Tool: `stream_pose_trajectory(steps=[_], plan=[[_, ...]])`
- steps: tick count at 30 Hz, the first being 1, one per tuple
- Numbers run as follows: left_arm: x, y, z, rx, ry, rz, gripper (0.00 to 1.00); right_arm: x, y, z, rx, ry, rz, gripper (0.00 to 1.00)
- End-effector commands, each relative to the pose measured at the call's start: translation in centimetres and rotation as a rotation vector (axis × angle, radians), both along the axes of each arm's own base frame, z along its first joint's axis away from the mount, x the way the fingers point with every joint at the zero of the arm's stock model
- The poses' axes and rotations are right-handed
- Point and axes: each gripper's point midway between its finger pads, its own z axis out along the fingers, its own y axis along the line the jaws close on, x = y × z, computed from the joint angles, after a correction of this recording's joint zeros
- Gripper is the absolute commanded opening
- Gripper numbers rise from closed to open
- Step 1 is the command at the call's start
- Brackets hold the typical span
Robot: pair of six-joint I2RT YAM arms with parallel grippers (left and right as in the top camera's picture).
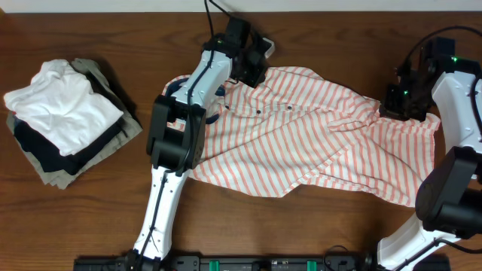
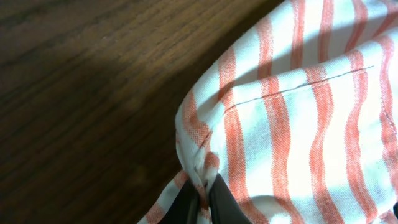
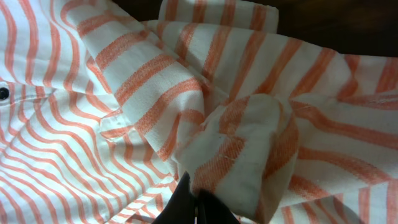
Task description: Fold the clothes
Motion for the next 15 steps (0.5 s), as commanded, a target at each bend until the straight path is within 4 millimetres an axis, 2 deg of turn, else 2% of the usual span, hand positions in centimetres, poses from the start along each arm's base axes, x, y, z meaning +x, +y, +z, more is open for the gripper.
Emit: stream_pose_trajectory(steps=[1, 3, 6, 9, 11, 15], plan=[[0.4, 0.1, 3.7, -0.023, -0.048, -0.005, 0.06, 0.0, -0.4, 0.2, -0.029, -0.003, 0.011, 0.01], [0.6, 0.8, 5.4, -0.006, -0.072, 0.012, 0.06, 0.0, -0.5, 0.2, -0.035, -0.004, 0.009, 0.01], [0.9, 3.1, 7.9, 0.083, -0.118, 0.069, 0.06, 0.0, -0.9, 0.2, -0.035, -0.006, 0.001, 0.01], [0.2, 4.6, 9.5, 0.133, -0.116, 0.096, 0.06, -0.2, -1.4, 0.2, -0.034, -0.003, -0.014, 0.01], [-0.6, 4.9, 9.9, 0.136, -0.084, 0.112, 0.06, -0.3, -1.7, 0.2, -0.033, -0.001, -0.023, 0.01], [-2.3, 5.3, 9.3, 0.163, -0.012, 0.110, 0.06, -0.4, -2.1, 0.2, -0.033, 0.000, -0.033, 0.01]])
